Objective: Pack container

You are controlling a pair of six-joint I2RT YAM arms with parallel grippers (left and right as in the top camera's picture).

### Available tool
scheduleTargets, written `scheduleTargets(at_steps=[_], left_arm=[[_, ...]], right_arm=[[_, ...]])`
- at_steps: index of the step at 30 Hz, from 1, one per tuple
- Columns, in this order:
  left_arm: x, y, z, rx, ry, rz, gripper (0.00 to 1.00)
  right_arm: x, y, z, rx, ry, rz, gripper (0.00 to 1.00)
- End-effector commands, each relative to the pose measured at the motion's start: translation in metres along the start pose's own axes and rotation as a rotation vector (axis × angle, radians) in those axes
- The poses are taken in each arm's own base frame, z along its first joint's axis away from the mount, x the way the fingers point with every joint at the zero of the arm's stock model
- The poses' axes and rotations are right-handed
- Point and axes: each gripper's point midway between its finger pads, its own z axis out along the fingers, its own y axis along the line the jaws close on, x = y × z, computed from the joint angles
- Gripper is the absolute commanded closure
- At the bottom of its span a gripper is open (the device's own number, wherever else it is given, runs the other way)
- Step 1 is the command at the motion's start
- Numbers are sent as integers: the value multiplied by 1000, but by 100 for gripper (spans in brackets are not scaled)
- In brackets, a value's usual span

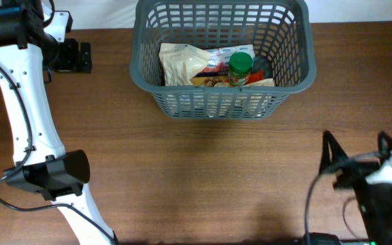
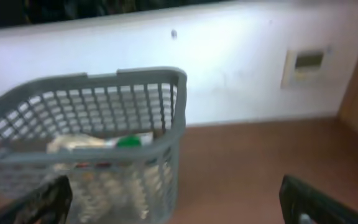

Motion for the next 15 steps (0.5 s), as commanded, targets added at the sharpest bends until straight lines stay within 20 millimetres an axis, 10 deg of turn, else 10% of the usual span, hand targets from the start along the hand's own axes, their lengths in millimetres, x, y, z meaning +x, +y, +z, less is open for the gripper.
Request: scheduleTargets(at_steps=[1, 7, 15], left_arm=[[1, 0, 5, 8, 12, -12, 1], [1, 0, 5, 8, 12, -12, 1], [1, 0, 5, 8, 12, -12, 1]], right_arm=[[22, -4, 26, -4, -35, -199, 1], [86, -12, 65, -11, -62, -257, 1], [136, -9, 52, -33, -150, -265, 1]])
